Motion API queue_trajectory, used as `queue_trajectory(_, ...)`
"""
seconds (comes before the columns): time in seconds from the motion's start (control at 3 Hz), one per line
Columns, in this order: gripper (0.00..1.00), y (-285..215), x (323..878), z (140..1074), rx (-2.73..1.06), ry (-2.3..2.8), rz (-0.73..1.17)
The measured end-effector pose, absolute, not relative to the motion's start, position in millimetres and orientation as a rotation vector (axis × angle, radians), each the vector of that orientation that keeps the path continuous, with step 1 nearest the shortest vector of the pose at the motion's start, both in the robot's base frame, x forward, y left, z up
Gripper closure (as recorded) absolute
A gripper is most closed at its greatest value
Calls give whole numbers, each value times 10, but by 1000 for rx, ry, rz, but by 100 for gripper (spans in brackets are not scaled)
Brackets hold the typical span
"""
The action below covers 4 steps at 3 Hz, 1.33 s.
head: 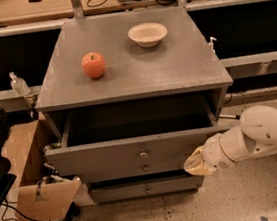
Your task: Close top drawer
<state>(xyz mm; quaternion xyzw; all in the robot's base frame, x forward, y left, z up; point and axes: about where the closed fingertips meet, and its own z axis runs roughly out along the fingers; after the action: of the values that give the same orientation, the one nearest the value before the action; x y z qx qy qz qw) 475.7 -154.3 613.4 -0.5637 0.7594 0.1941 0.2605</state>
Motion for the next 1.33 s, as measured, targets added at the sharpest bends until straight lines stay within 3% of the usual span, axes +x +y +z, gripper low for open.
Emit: queue_trajectory(1.33,100,-1594,5739,6329,-1507,1957,370)
